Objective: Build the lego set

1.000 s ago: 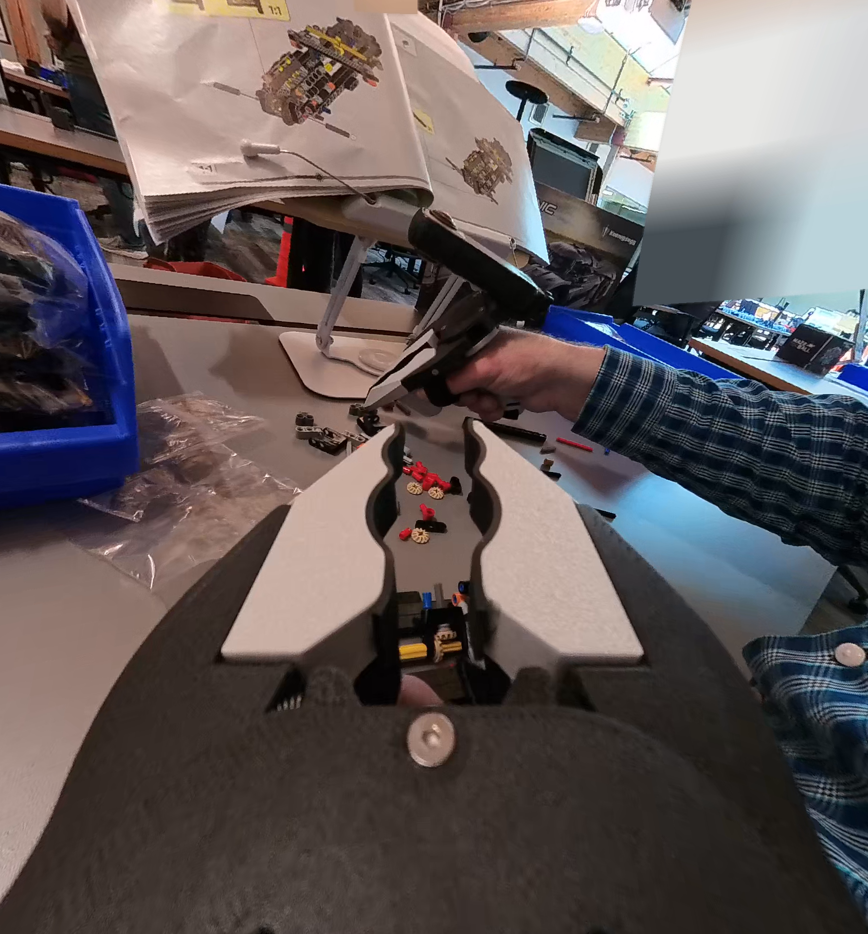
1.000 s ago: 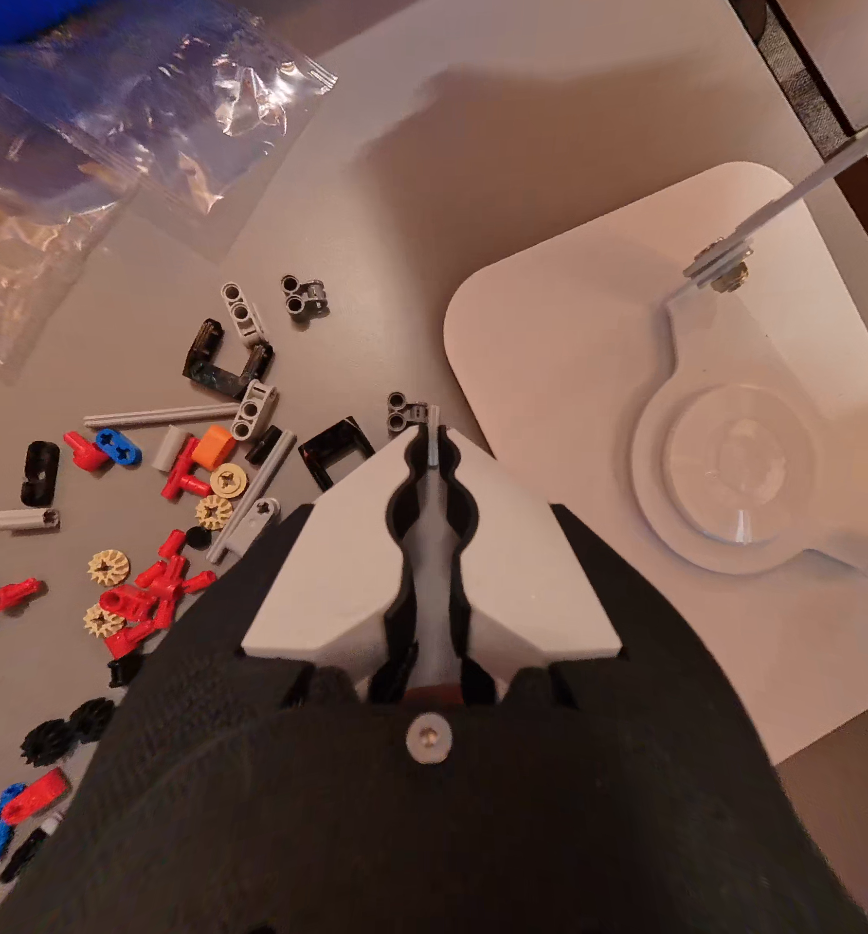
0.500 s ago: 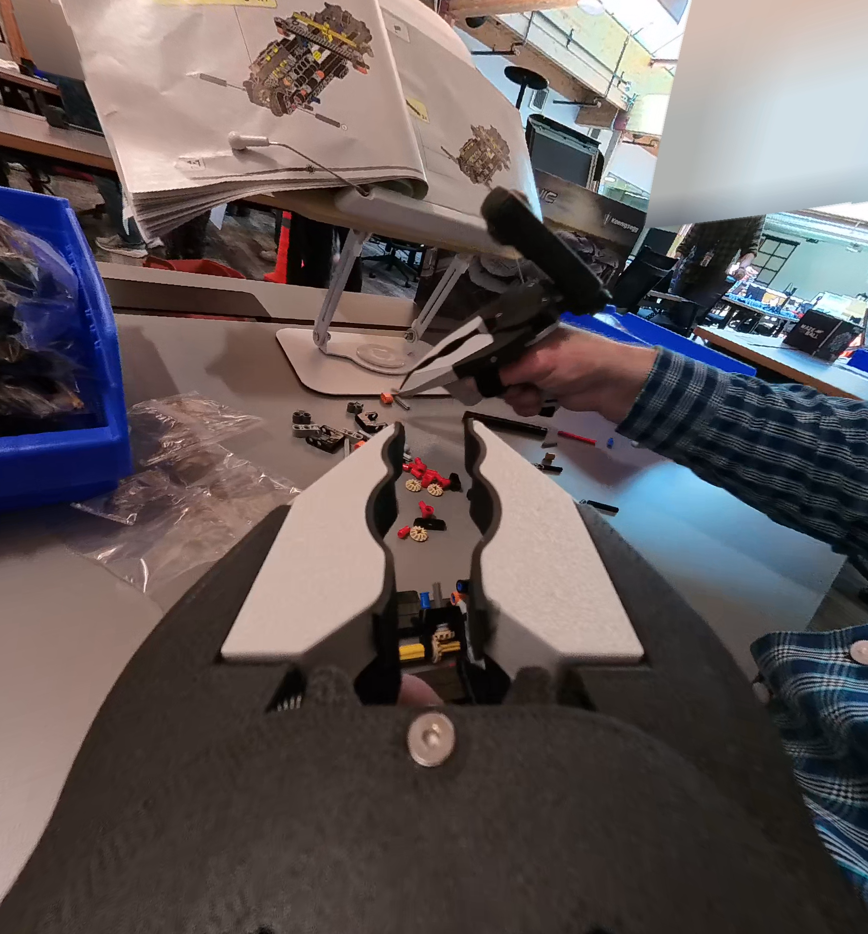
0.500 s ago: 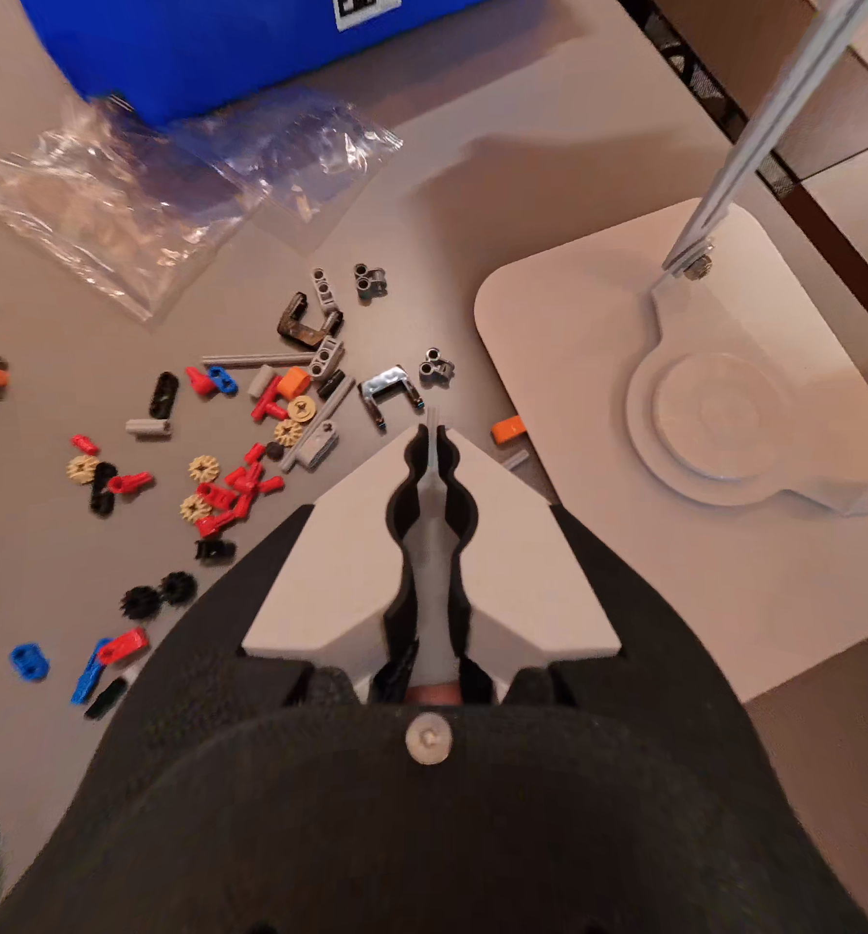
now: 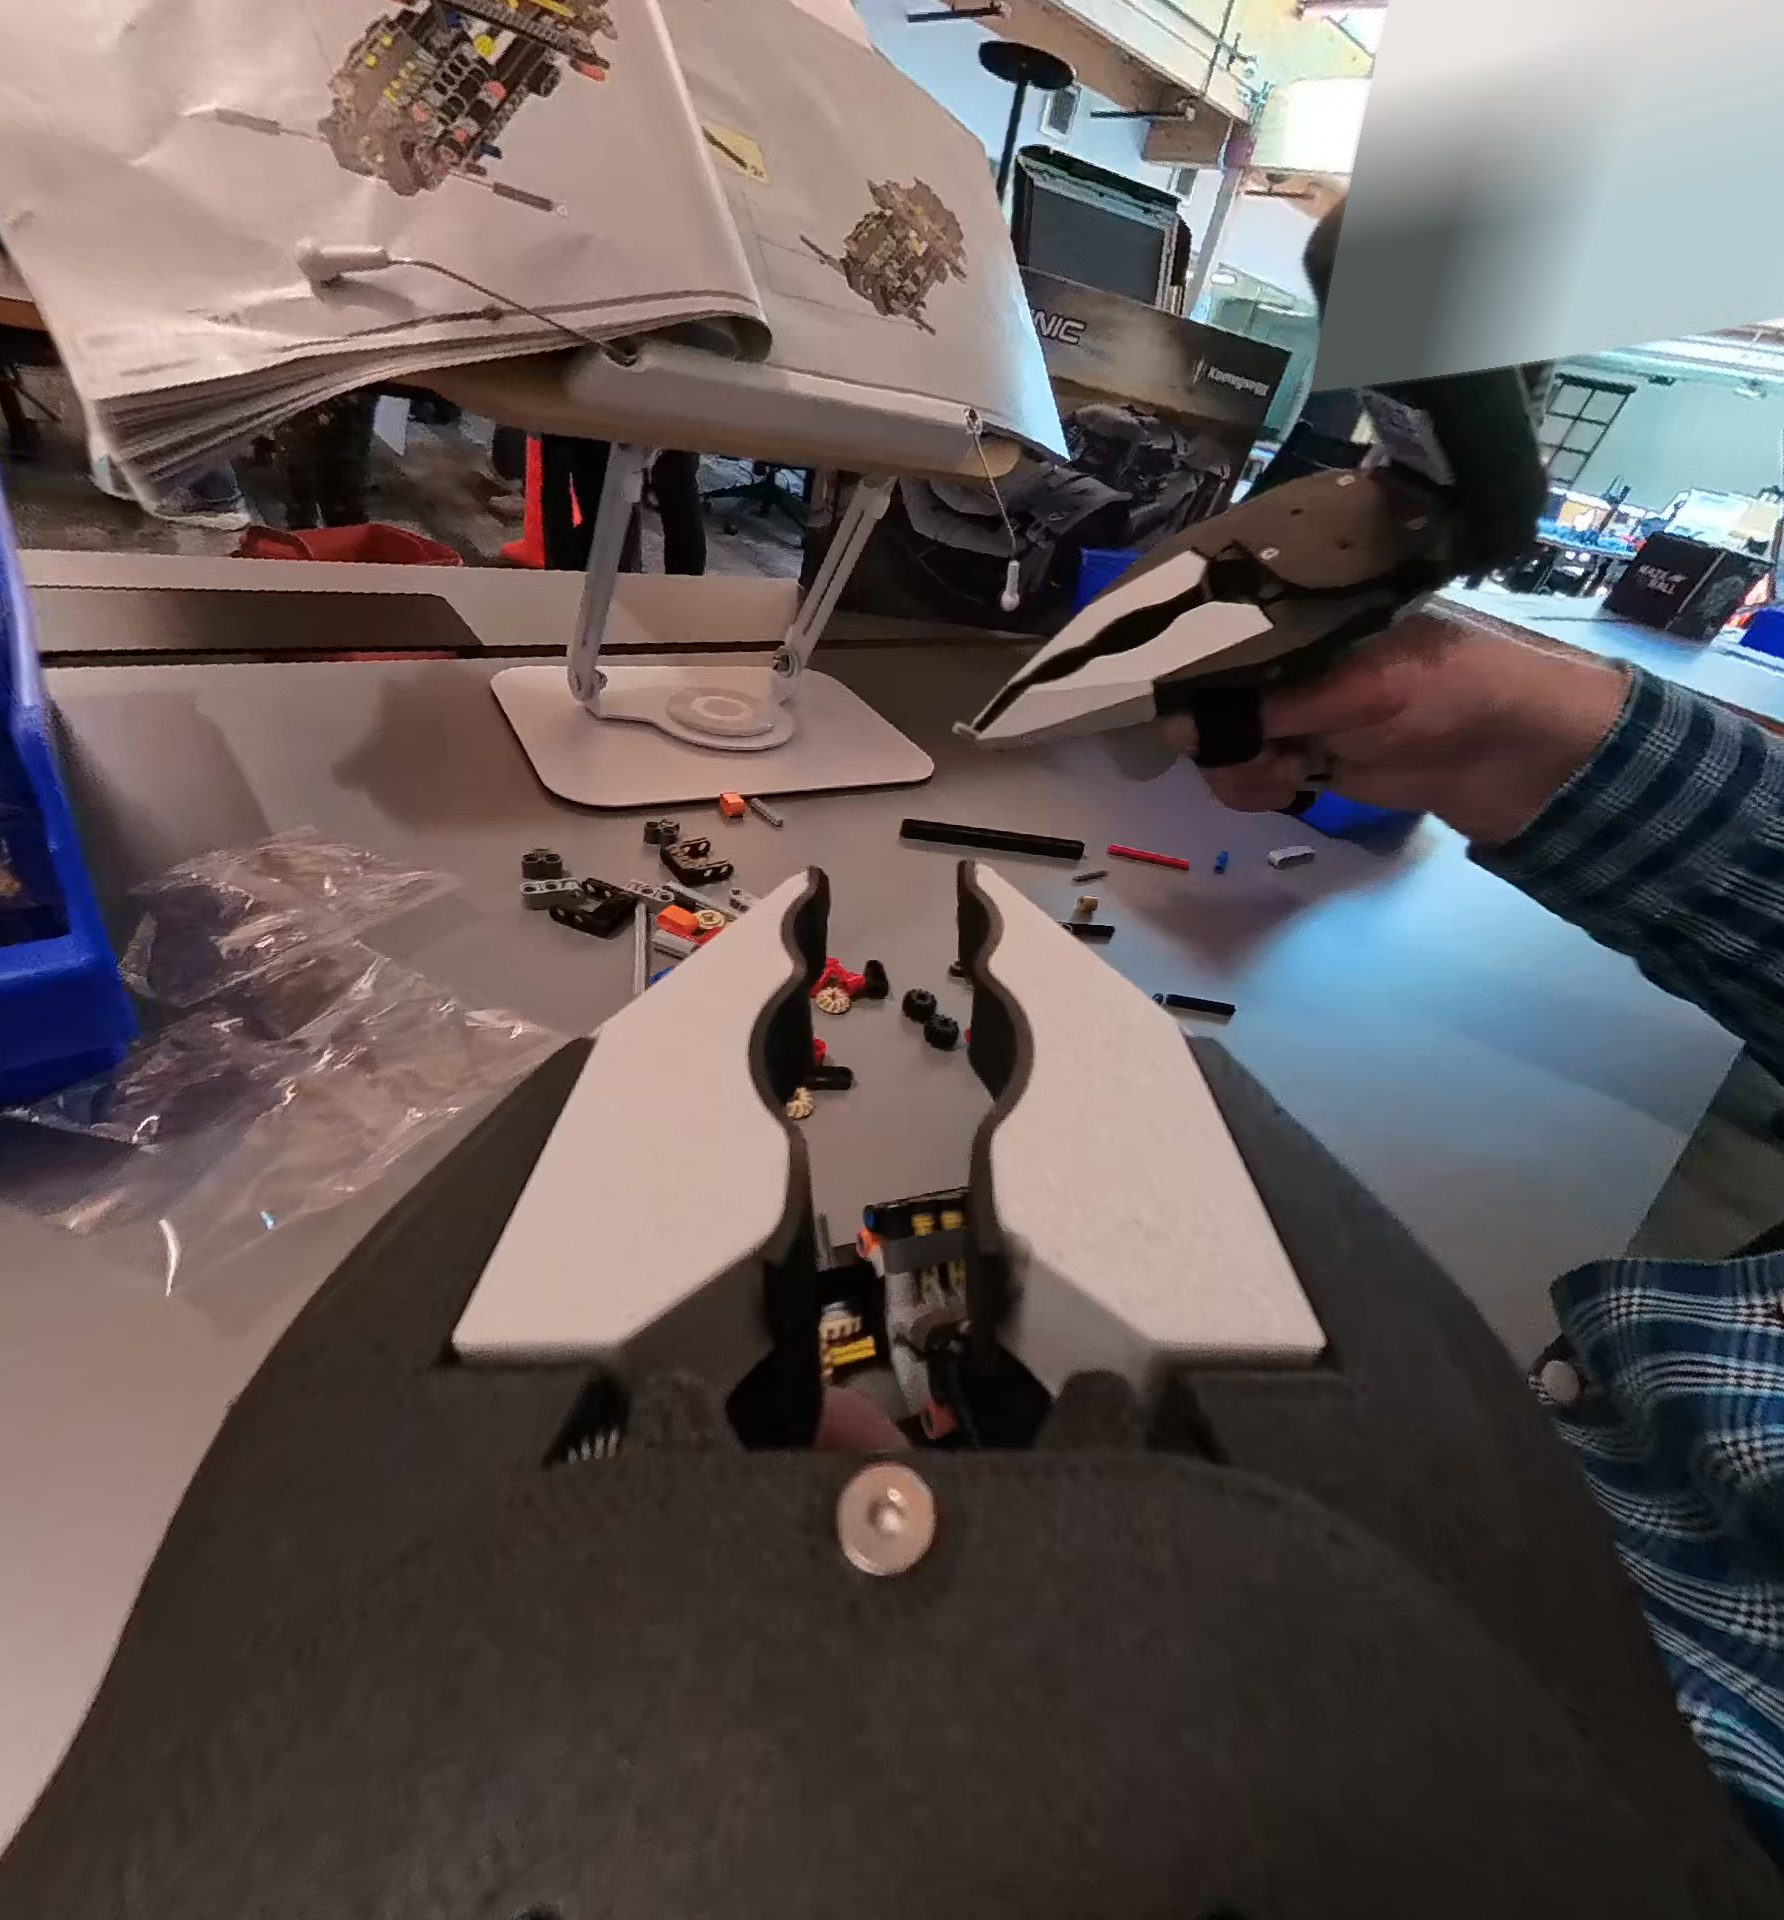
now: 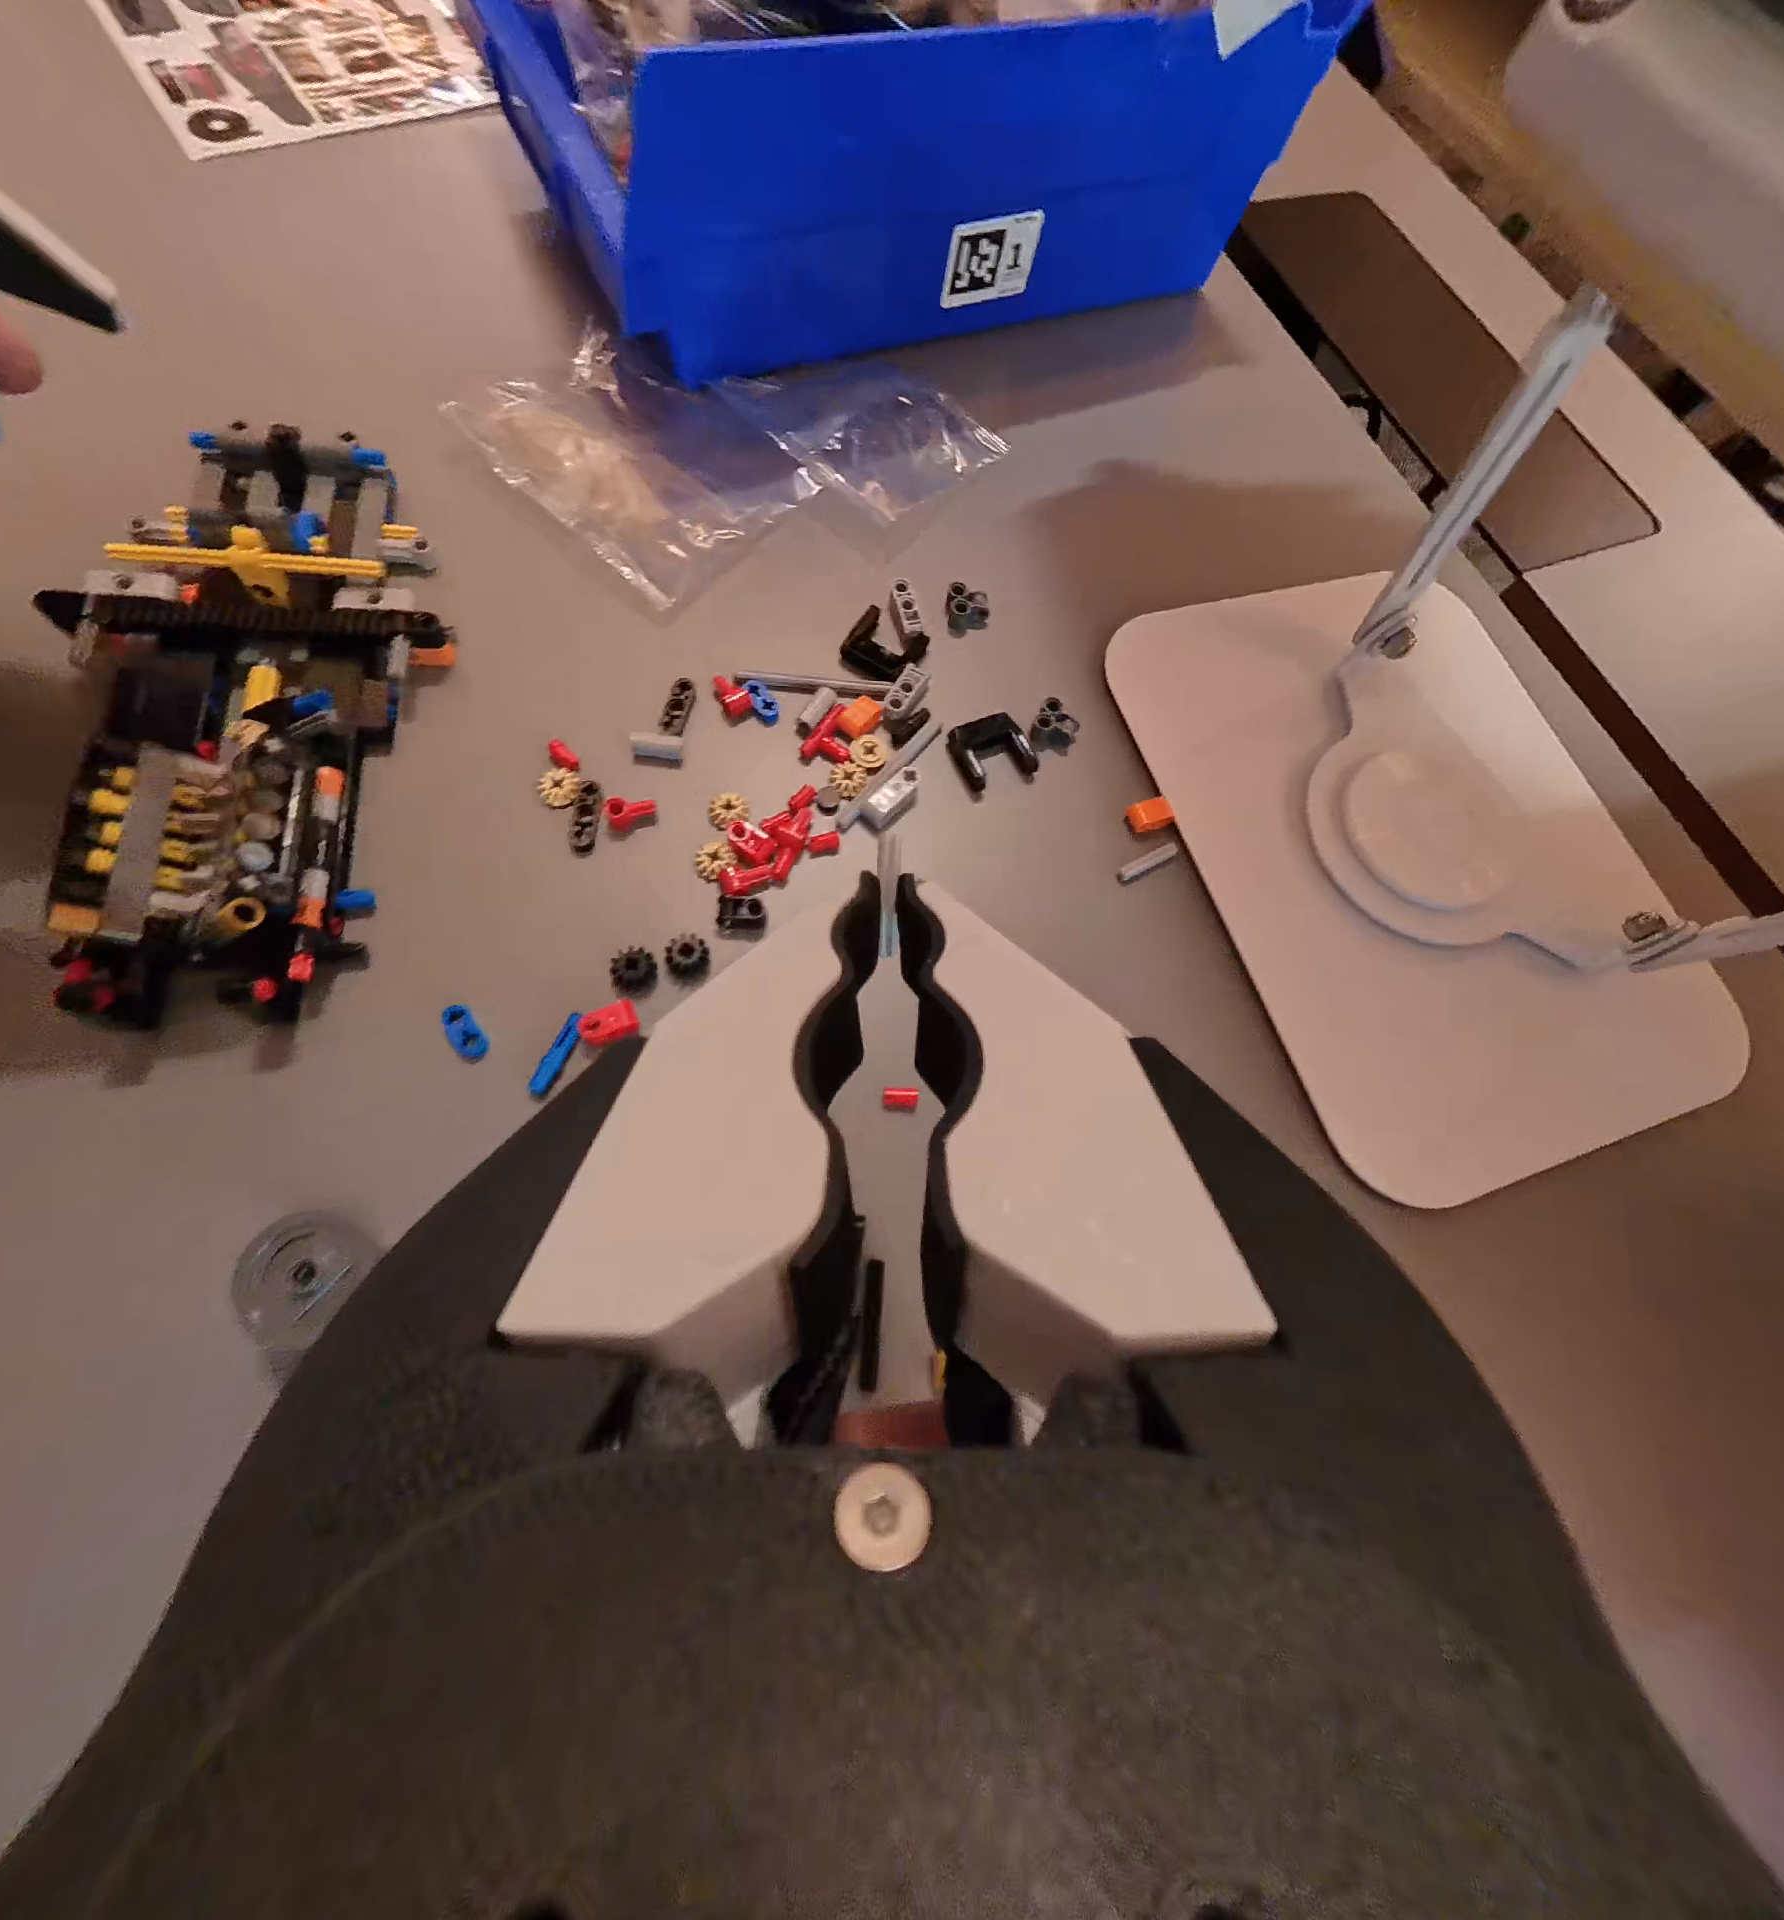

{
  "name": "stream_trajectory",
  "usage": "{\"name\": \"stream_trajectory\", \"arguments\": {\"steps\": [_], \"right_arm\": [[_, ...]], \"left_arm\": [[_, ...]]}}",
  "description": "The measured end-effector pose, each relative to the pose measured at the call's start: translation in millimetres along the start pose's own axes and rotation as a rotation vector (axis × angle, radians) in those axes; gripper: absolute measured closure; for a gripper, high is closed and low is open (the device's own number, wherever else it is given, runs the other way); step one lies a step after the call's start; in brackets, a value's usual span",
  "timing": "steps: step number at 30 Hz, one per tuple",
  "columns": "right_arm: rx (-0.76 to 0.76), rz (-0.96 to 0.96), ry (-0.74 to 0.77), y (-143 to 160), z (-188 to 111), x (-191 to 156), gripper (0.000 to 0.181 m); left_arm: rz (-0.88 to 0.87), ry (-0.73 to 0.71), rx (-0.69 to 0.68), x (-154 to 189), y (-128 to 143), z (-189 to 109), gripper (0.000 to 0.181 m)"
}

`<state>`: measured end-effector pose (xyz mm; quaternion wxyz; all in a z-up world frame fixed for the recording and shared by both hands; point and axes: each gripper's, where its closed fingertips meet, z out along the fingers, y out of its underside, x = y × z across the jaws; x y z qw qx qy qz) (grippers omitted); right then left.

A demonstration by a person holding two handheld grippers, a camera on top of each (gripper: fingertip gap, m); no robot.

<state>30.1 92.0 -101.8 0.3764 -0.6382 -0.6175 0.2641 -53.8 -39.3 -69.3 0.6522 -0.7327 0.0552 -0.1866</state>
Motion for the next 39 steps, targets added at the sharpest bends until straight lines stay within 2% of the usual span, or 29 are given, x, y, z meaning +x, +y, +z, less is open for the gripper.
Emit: {"name": "stream_trajectory", "arguments": {"steps": [10,19,25,30,39], "right_arm": [[0.122,-0.266,0.029,-14.7,-32.1,-52.5,0.180],[0.181,-0.594,0.097,-35.9,-40.2,-93.5,0.180],[0.224,-0.673,0.087,-42.8,-42.8,-108.0,0.180],[0.235,-0.697,0.085,-44.3,-42.0,-113.2,0.180],[0.252,-0.712,0.084,-46.1,-42.4,-118.0,0.180]], "left_arm": [[-0.022,0.094,-0.055,30.1,-3.9,17.1,0.156],[-0.167,0.276,-0.094,57.6,-14.4,37.0,0.152],[-0.290,0.379,-0.112,70.1,-13.6,41.9,0.151],[-0.328,0.421,-0.117,76.7,-13.2,43.4,0.153],[-0.378,0.479,-0.111,86.7,-15.2,45.4,0.171]]}}
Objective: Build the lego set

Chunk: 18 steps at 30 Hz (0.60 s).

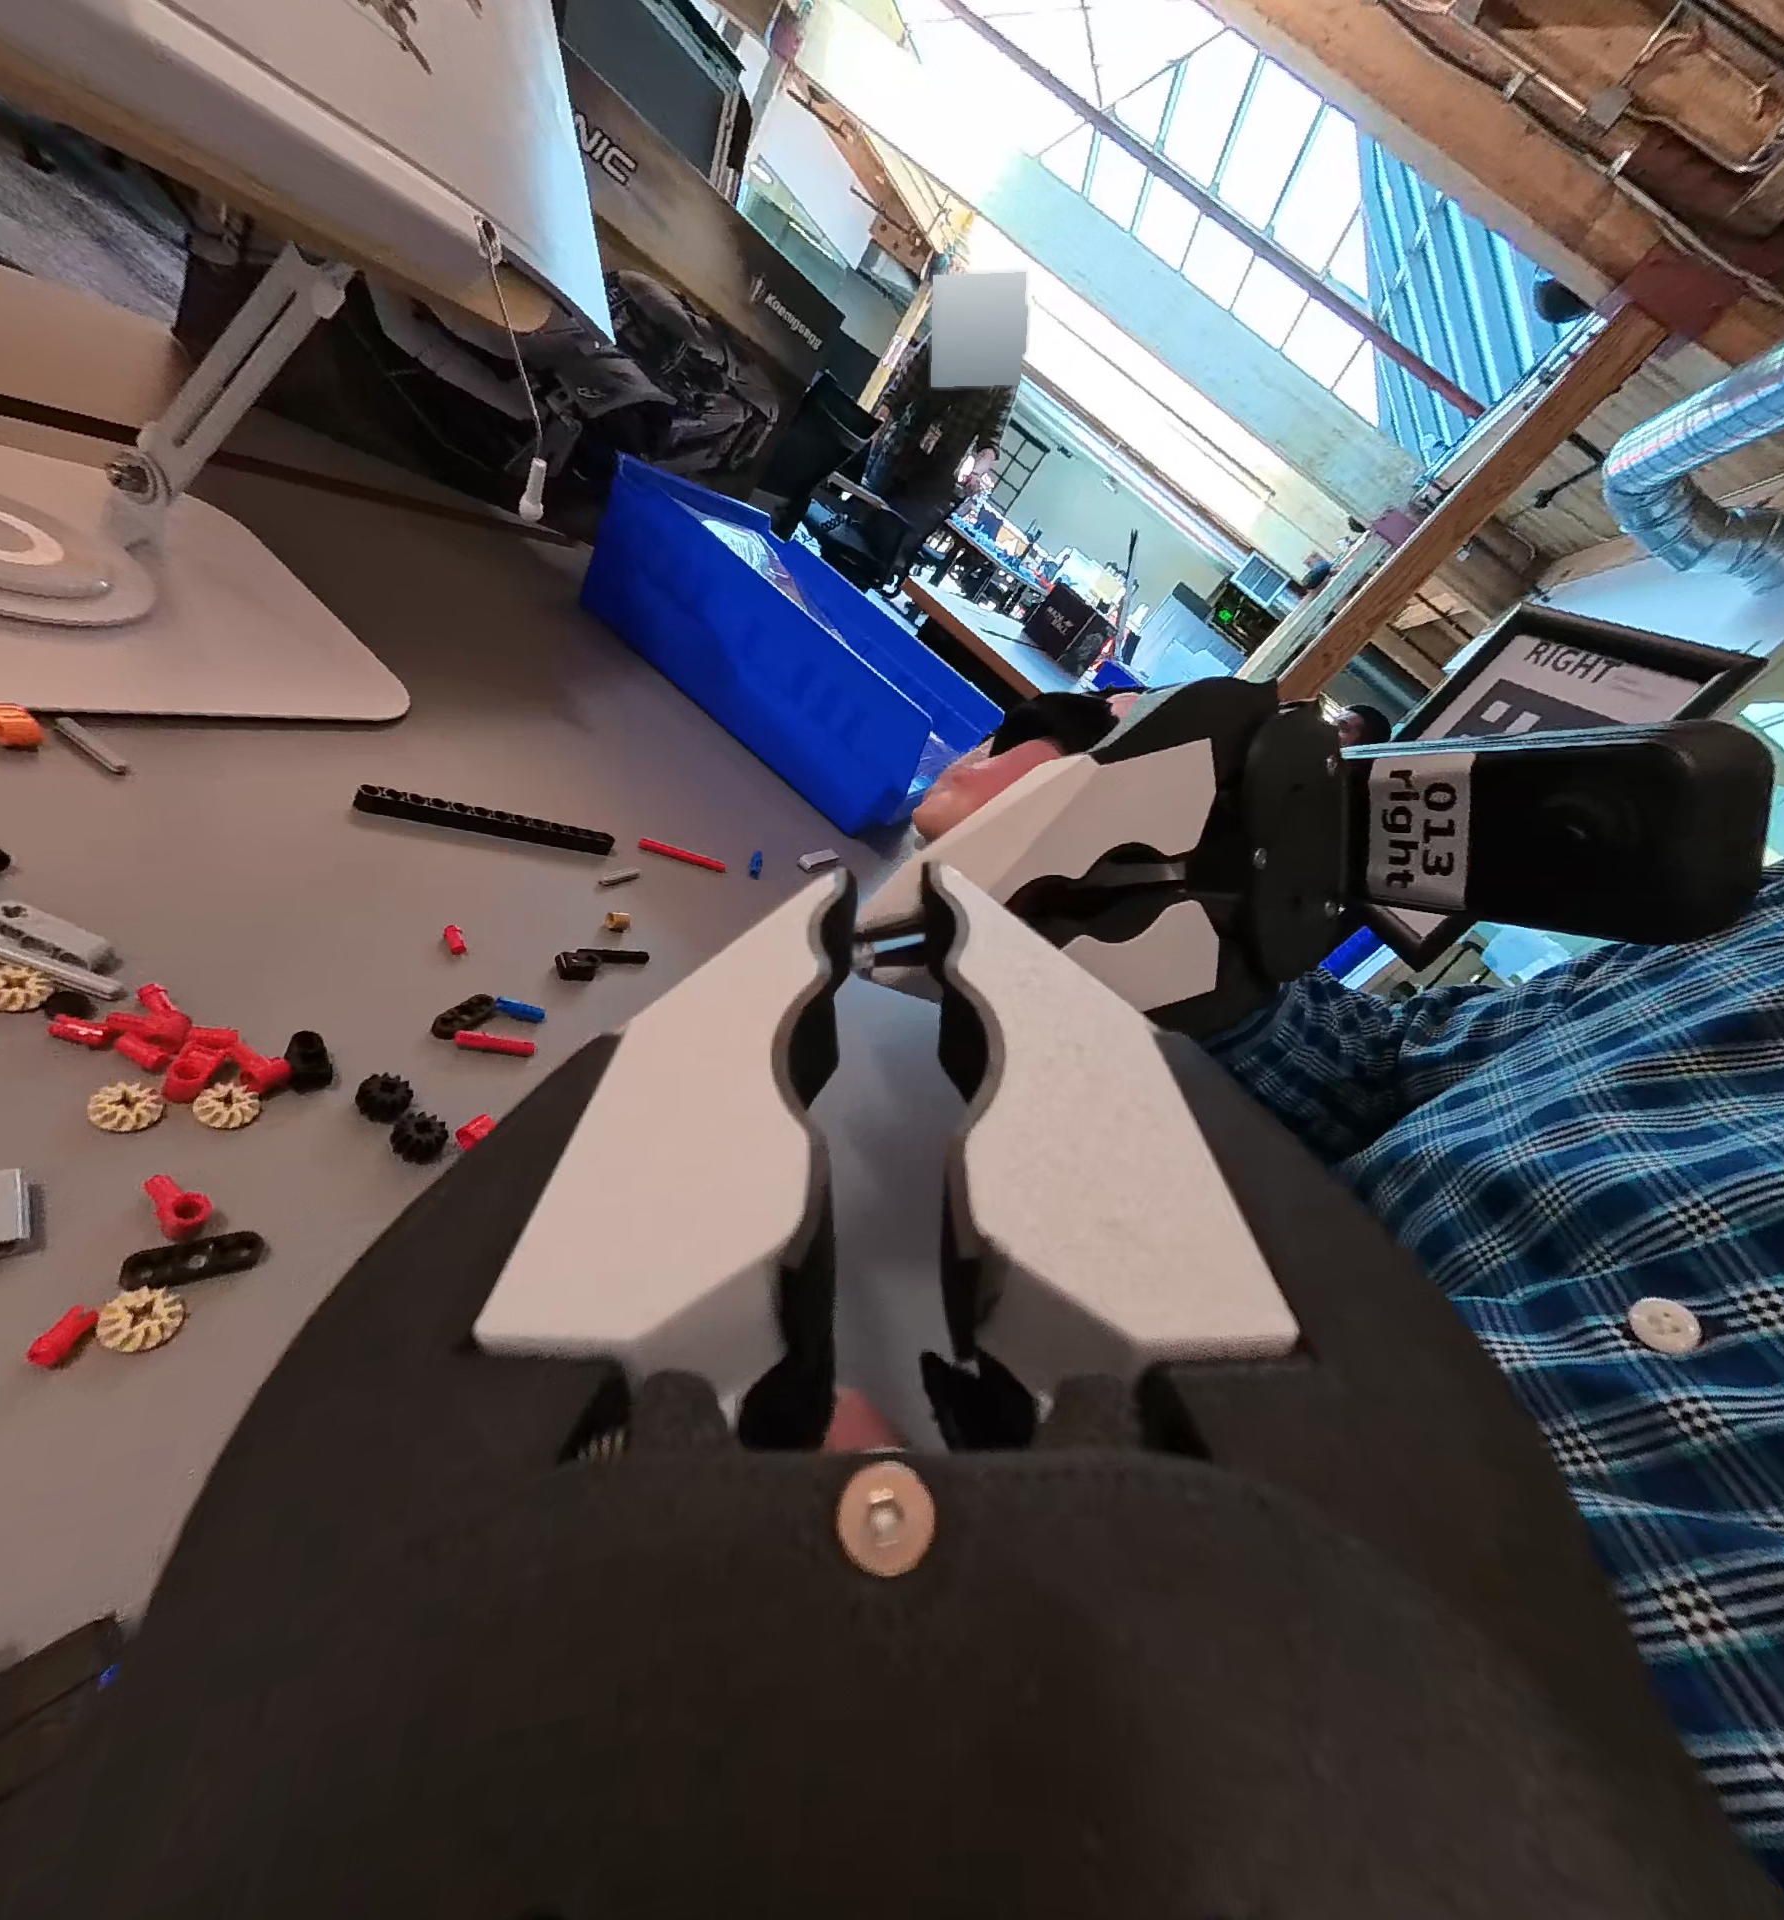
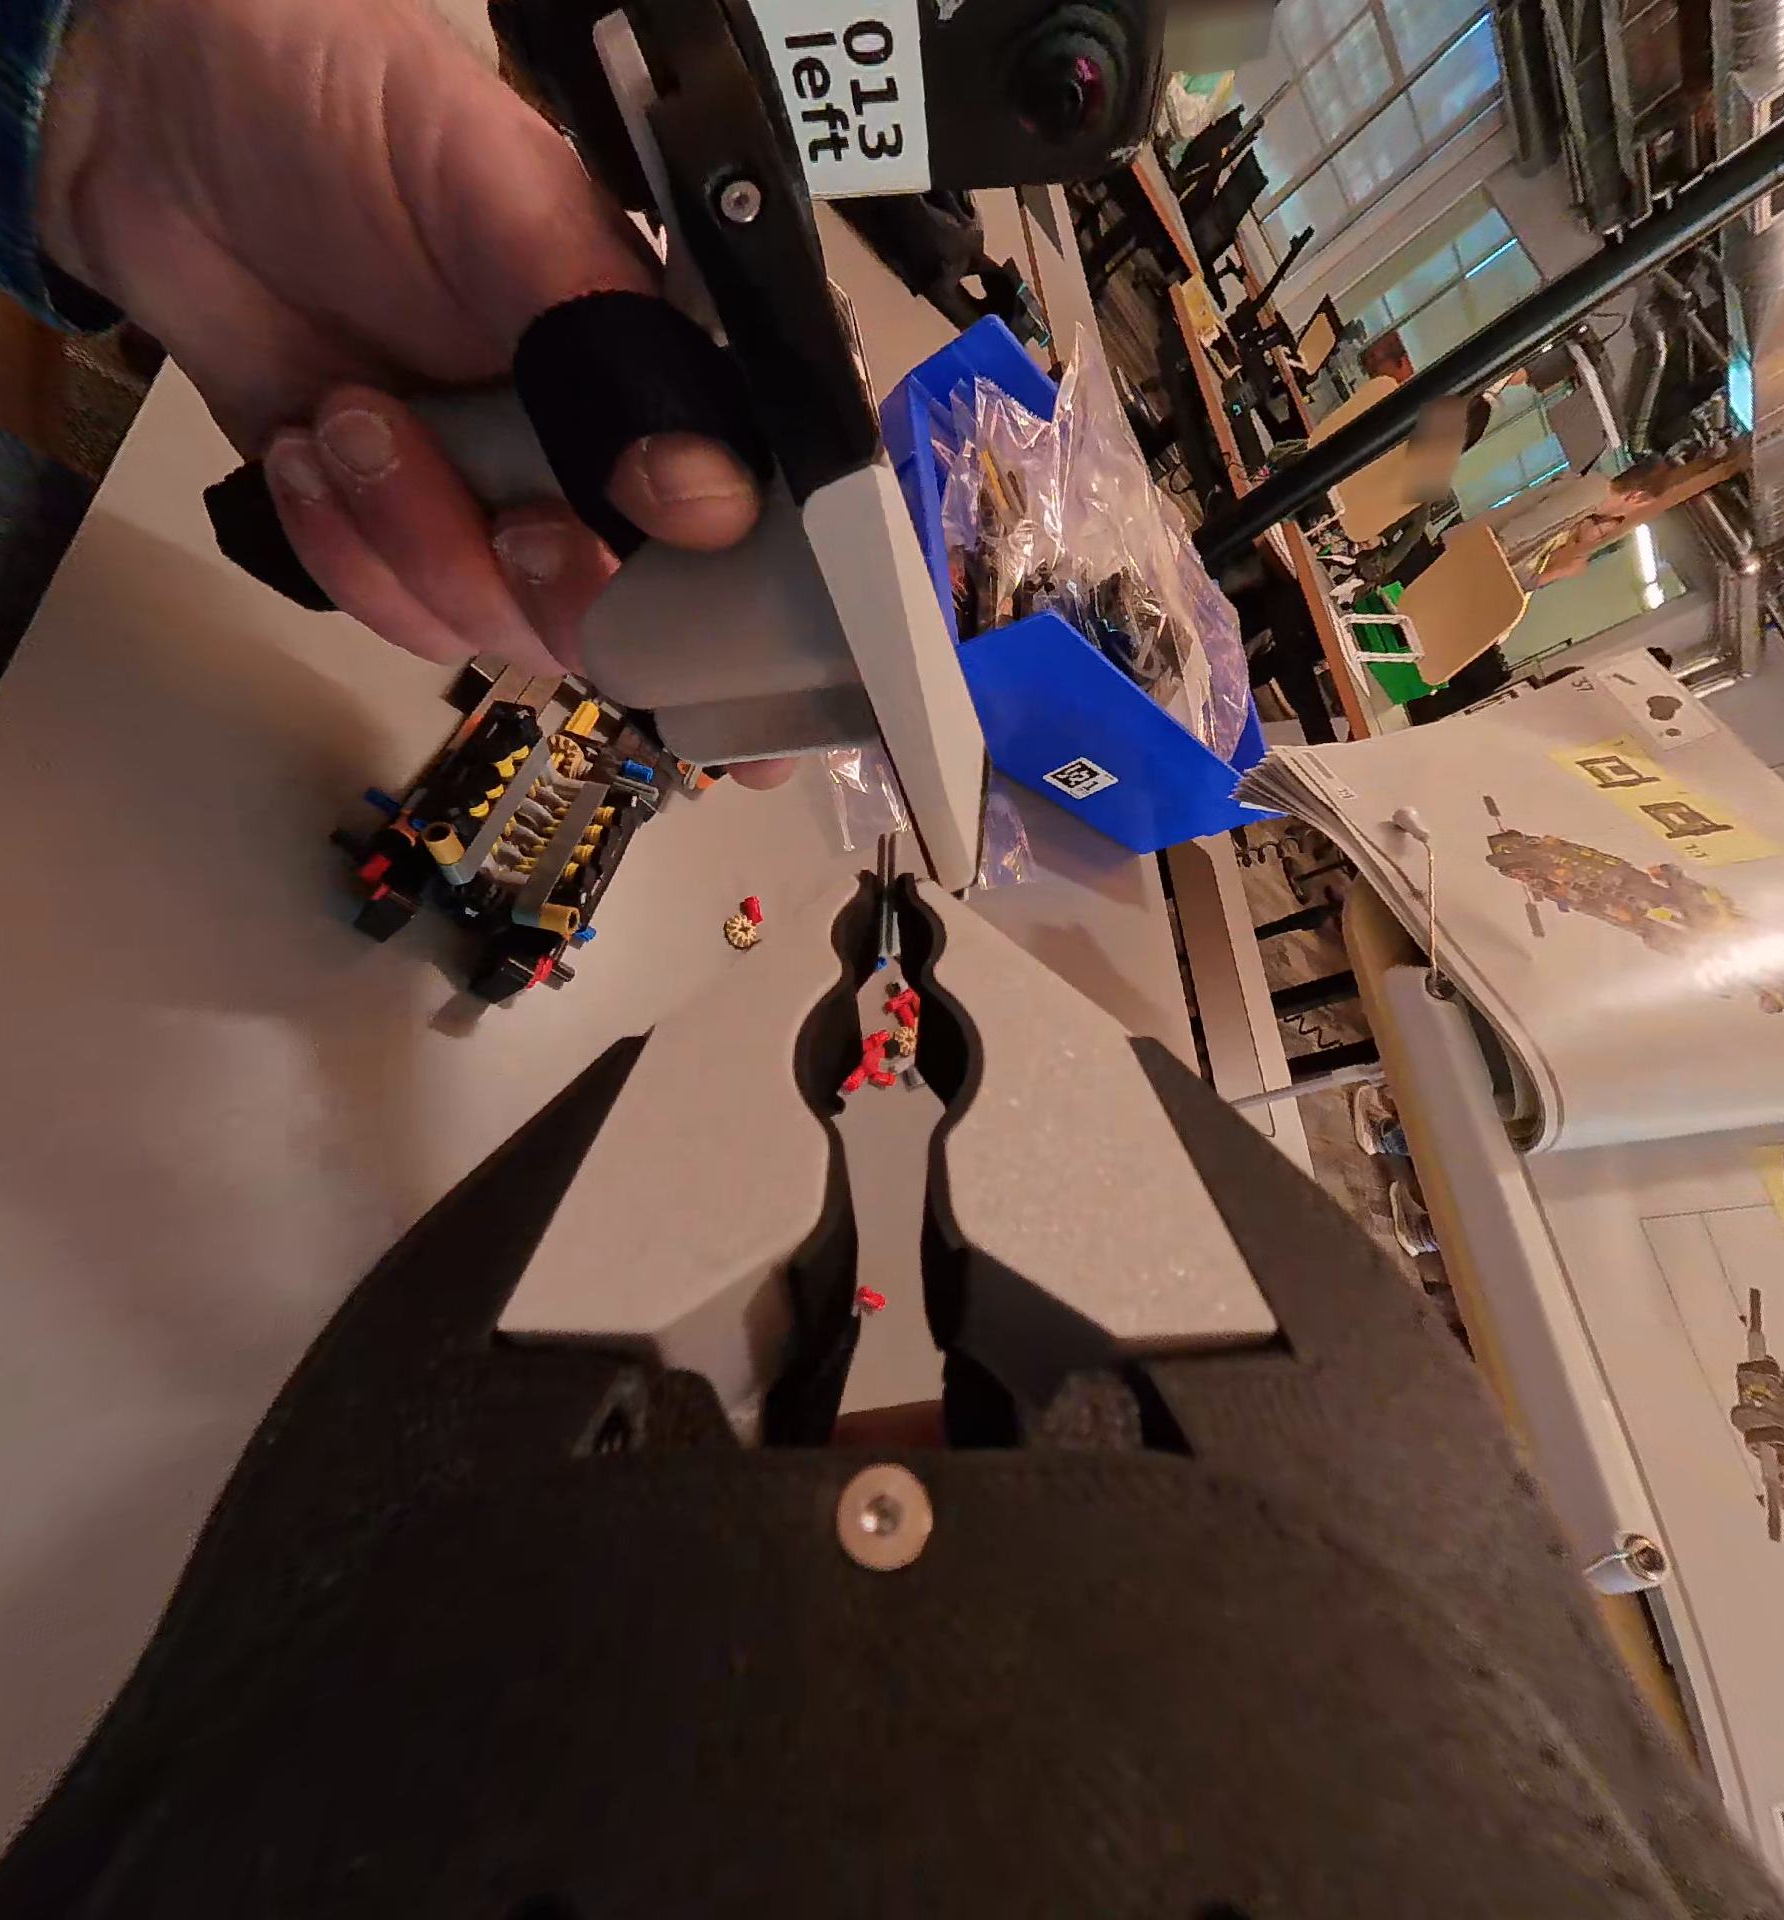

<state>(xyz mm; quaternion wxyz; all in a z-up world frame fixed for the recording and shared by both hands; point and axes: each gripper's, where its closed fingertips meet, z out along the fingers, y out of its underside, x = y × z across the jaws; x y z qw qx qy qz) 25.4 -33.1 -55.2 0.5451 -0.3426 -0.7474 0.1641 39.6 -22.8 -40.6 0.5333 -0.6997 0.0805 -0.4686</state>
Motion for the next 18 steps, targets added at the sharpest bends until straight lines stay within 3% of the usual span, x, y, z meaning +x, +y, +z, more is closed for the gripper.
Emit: {"name": "stream_trajectory", "arguments": {"steps": [6,18], "right_arm": [[0.004,0.009,0.008,1.0,-0.2,2.3,0.180],[-0.003,0.024,0.027,7.4,-3.1,12.2,0.180]], "left_arm": [[-0.009,0.016,0.011,1.6,-2.4,1.5,0.179],[-0.085,0.072,0.037,1.8,-11.2,1.9,0.162]]}}
